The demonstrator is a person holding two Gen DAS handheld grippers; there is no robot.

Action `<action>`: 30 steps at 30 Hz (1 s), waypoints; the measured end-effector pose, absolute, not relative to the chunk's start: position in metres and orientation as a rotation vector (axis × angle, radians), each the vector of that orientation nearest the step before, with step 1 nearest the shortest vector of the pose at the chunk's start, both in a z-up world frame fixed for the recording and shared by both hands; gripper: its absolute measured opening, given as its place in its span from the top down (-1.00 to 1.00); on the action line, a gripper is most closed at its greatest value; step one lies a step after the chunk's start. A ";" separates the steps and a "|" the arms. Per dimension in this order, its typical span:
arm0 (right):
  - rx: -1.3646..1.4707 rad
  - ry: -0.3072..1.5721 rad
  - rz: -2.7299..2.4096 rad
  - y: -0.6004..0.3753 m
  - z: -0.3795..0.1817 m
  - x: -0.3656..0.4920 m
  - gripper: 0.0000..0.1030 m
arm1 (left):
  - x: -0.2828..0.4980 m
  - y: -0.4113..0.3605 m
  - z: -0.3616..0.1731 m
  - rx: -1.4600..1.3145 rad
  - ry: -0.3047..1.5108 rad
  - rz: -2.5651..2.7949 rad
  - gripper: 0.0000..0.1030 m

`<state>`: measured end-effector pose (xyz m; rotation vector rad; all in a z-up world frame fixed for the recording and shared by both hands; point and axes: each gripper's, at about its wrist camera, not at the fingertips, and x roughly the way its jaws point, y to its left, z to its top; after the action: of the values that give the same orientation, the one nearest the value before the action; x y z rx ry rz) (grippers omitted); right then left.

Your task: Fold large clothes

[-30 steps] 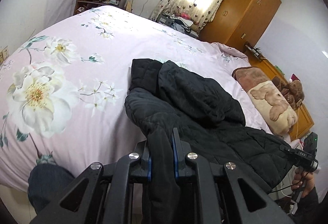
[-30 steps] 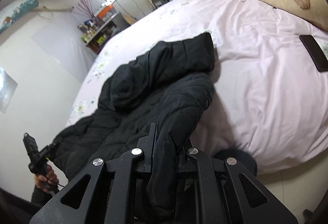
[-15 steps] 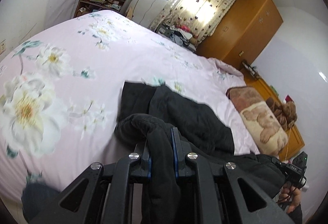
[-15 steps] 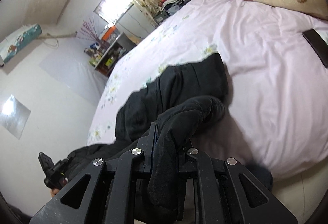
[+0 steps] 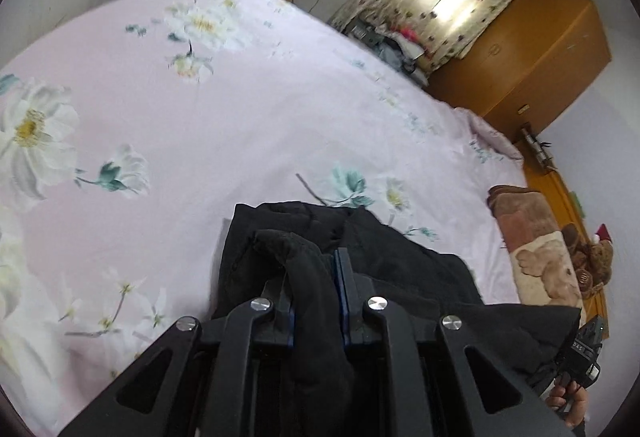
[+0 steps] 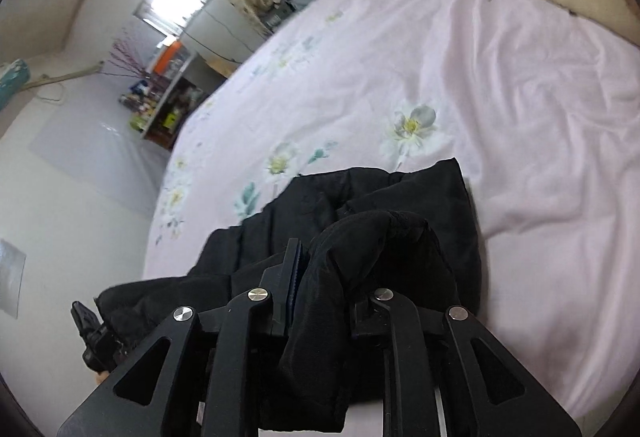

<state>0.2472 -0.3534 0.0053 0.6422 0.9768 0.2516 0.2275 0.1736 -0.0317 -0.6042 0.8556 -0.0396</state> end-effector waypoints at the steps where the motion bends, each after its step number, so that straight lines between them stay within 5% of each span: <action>1: 0.651 1.003 0.237 -0.353 -0.008 0.261 0.60 | 0.239 0.174 -0.043 -0.606 0.879 -0.034 0.67; 7: 0.762 1.082 0.208 -0.359 -0.057 0.303 0.43 | 0.274 0.172 -0.079 -0.639 0.954 -0.031 0.57; 9: 0.786 1.069 0.235 -0.362 -0.050 0.303 0.24 | 0.275 0.174 -0.073 -0.654 0.952 -0.059 0.51; 11: 0.814 1.033 0.282 -0.368 -0.038 0.298 -0.25 | 0.271 0.179 -0.065 -0.695 0.953 -0.093 0.35; 12: 0.827 1.013 0.295 -0.371 -0.031 0.294 -0.33 | 0.270 0.183 -0.060 -0.716 0.944 -0.110 0.30; 17: 0.852 0.907 0.344 -0.379 0.006 0.277 -0.42 | 0.250 0.207 -0.017 -0.795 0.783 -0.134 -0.46; 19: 0.795 0.859 0.335 -0.377 0.017 0.271 -0.45 | 0.244 0.215 0.001 -0.773 0.694 -0.094 -0.60; 30: 0.431 0.872 0.263 -0.345 -0.008 0.270 -0.45 | 0.265 0.178 -0.044 -0.507 0.880 -0.100 -0.61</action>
<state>0.2704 -0.3447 -0.0077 0.4311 0.8722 0.2632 0.2650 0.1777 -0.0441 -0.5069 0.8799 -0.1002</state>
